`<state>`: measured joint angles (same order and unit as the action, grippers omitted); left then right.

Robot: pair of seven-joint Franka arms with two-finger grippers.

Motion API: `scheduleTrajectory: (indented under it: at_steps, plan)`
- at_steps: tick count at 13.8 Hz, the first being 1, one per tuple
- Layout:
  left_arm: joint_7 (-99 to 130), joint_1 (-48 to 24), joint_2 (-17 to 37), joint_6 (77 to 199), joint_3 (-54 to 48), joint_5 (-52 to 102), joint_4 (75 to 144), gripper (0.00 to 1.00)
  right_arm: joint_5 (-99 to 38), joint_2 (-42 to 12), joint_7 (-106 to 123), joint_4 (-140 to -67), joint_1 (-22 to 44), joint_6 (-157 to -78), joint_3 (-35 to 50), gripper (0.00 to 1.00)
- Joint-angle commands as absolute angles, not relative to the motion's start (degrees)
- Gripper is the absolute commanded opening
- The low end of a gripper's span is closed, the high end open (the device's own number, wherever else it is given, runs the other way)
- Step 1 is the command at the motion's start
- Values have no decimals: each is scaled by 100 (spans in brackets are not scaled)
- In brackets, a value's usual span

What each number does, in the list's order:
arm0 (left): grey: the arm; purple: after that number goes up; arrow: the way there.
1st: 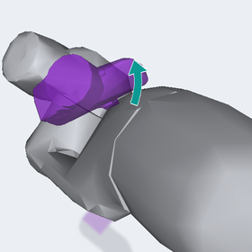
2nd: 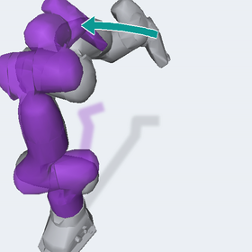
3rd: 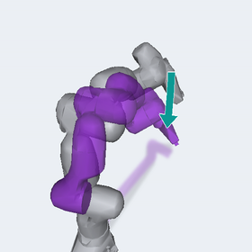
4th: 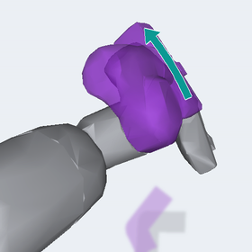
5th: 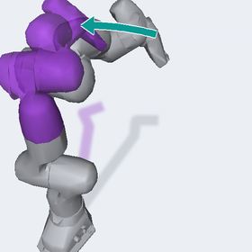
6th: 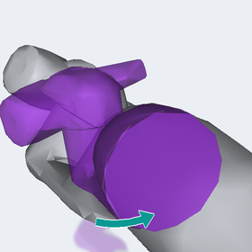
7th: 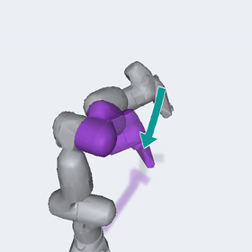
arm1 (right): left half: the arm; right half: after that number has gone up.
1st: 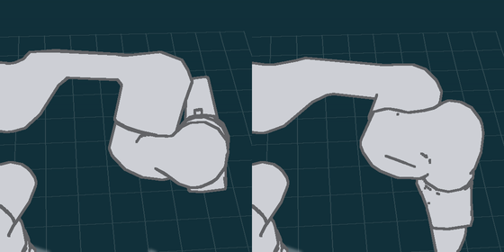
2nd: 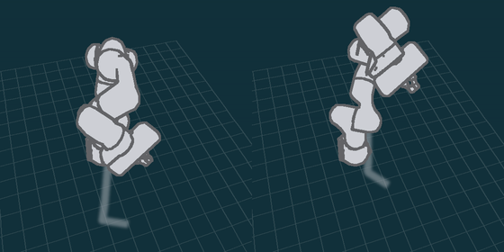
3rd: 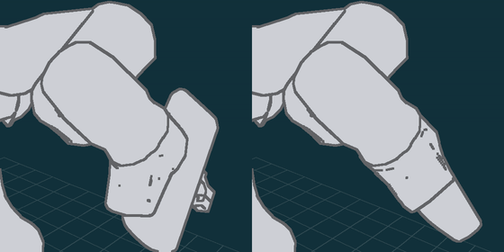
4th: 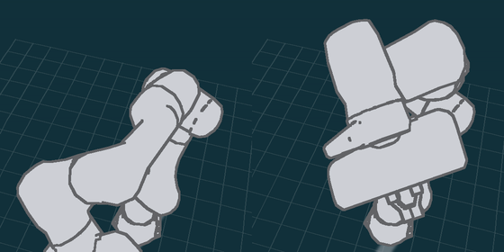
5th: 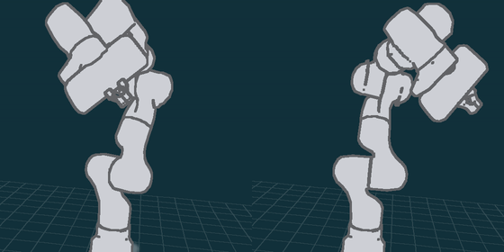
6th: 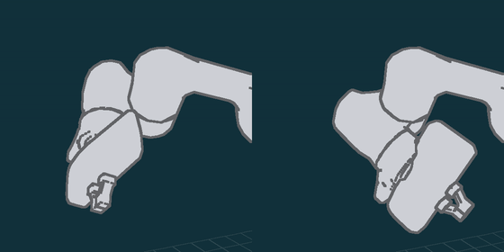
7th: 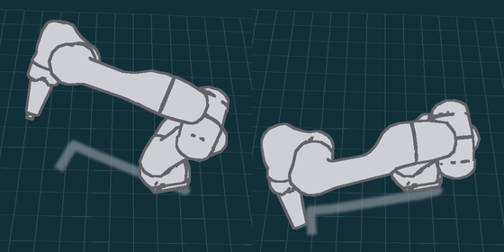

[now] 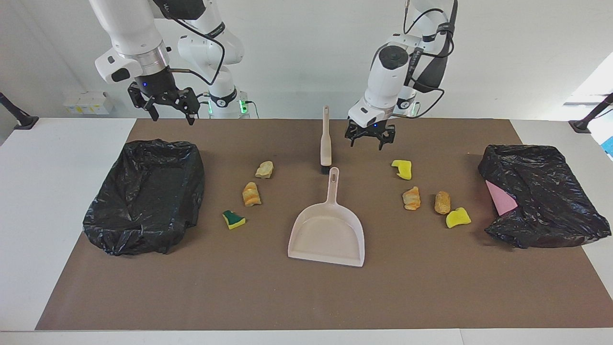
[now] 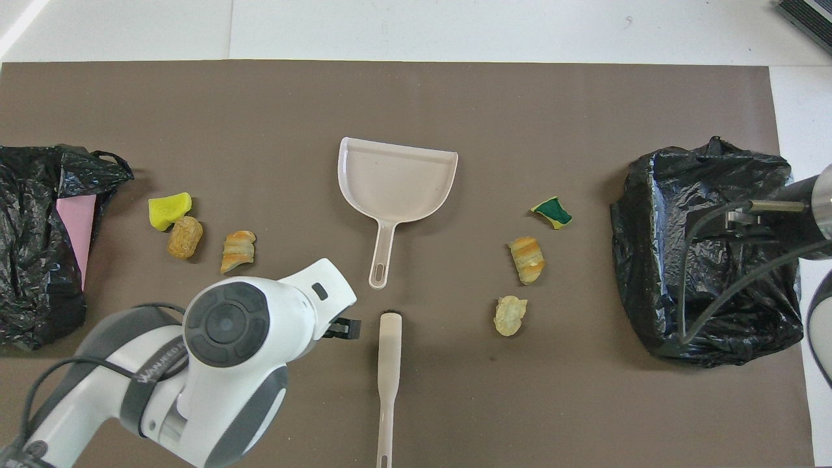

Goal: Sweep and dump trash in bin

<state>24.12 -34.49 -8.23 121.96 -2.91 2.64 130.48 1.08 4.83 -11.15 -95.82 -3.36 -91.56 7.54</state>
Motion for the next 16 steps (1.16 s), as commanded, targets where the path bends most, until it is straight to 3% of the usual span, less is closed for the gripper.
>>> scheduleTrajectory:
  at_steps: [1,6,10,13,14,16]
  plan:
    - [3178,-4216,-1098,12760,-185,290,13631,100,26,467,-1248,-9887,-159,-9692,782,100]
    - [4524,-5473,-1081,13578,-193,299,14272,100,158,-166,-2485,-10011,824,-10529,809,100]
    - [4763,-5835,-1195,13623,-202,299,14606,100,316,-938,-3609,-9915,1694,-11265,809,100]
    - [4764,-5845,-1283,13597,-202,299,14748,96,474,-1798,-4470,-9293,2336,-11496,800,100]
    - [4764,-5845,-1275,13605,-193,299,14748,78,605,-2124,-4822,-9046,2512,-11505,800,100]
    - [4755,-5784,-1274,13571,-193,299,14748,23,860,-2634,-5376,-8799,2898,-11696,800,100]
